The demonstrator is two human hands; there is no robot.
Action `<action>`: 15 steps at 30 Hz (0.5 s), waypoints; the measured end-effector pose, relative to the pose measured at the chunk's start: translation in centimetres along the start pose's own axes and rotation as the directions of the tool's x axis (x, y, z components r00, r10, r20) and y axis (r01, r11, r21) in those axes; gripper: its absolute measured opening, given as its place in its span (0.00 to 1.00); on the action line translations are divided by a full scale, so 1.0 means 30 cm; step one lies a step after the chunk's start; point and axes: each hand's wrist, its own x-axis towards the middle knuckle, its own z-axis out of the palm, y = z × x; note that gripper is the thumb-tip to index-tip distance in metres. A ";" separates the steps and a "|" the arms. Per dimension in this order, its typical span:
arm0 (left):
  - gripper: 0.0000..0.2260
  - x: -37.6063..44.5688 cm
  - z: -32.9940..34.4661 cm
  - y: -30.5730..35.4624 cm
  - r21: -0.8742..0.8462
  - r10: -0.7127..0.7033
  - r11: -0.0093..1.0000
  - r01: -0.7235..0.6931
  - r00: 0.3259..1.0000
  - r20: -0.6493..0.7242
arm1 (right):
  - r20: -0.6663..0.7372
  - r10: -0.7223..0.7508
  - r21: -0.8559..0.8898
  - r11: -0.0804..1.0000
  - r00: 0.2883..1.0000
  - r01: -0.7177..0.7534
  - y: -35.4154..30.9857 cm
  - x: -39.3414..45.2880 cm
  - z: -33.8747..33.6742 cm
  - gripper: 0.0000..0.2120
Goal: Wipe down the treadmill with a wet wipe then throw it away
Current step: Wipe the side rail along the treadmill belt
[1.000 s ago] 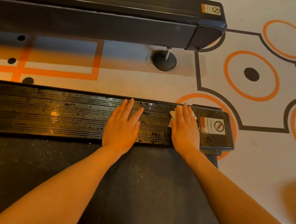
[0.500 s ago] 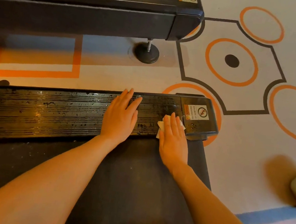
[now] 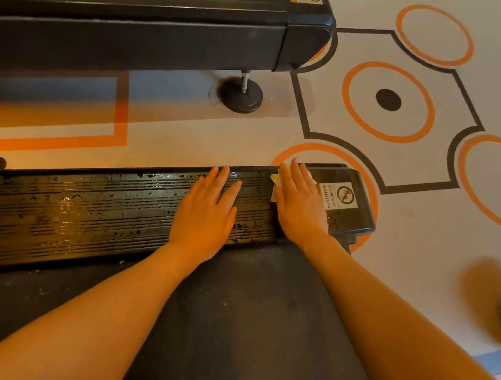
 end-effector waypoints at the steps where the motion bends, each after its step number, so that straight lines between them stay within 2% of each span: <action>1: 0.23 0.000 0.001 0.001 0.012 0.002 1.000 -0.002 1.000 0.003 | 0.004 -0.004 -0.002 1.000 1.000 0.004 0.002 0.010 -0.002 0.26; 6: 0.23 -0.002 -0.005 -0.003 0.005 0.010 1.000 -0.010 1.000 0.006 | -0.031 0.003 0.035 0.999 1.000 -0.002 -0.005 -0.082 0.020 0.26; 11: 0.23 -0.007 -0.004 0.006 0.033 0.011 0.999 -0.011 1.000 -0.007 | -0.131 -0.011 0.055 0.998 0.991 0.018 0.012 -0.243 0.080 0.23; 15: 0.23 -0.006 -0.001 0.002 0.040 0.007 0.999 -0.006 1.000 -0.014 | -0.122 -0.014 0.055 0.998 0.992 0.021 0.020 -0.237 0.088 0.24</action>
